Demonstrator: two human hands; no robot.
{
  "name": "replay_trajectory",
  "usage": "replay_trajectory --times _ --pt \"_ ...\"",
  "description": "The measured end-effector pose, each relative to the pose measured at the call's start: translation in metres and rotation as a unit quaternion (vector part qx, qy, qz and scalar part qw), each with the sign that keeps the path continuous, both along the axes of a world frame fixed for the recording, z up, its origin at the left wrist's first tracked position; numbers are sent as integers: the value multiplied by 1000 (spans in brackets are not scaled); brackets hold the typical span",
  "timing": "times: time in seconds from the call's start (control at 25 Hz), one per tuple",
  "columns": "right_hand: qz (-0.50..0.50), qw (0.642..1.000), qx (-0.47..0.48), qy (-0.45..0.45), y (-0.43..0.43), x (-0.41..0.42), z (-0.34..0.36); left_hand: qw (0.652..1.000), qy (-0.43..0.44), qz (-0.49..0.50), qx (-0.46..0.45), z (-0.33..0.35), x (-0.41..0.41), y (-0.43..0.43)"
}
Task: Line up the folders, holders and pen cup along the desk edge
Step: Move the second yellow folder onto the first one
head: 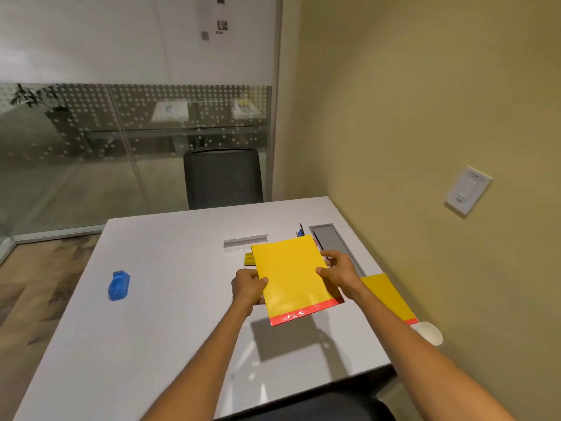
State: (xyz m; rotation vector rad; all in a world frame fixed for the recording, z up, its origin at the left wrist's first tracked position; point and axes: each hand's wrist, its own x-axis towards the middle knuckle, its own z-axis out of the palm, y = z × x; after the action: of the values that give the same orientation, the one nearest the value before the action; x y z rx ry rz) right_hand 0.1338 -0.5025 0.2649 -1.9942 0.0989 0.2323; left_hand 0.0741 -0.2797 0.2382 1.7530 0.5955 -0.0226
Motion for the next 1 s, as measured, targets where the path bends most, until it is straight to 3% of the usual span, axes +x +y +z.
replay_trajectory --times 0.44,0.68,1.0 --pt "9 998 0 61 -188 88 -33 999 32 -37 -21 -50 93 -180" --pt "19 992 -15 123 -276 149 -90 997 64 33 -41 -88 142 -269" --pt "21 982 -101 156 -317 188 -172 994 100 17 44 -156 179 -330"
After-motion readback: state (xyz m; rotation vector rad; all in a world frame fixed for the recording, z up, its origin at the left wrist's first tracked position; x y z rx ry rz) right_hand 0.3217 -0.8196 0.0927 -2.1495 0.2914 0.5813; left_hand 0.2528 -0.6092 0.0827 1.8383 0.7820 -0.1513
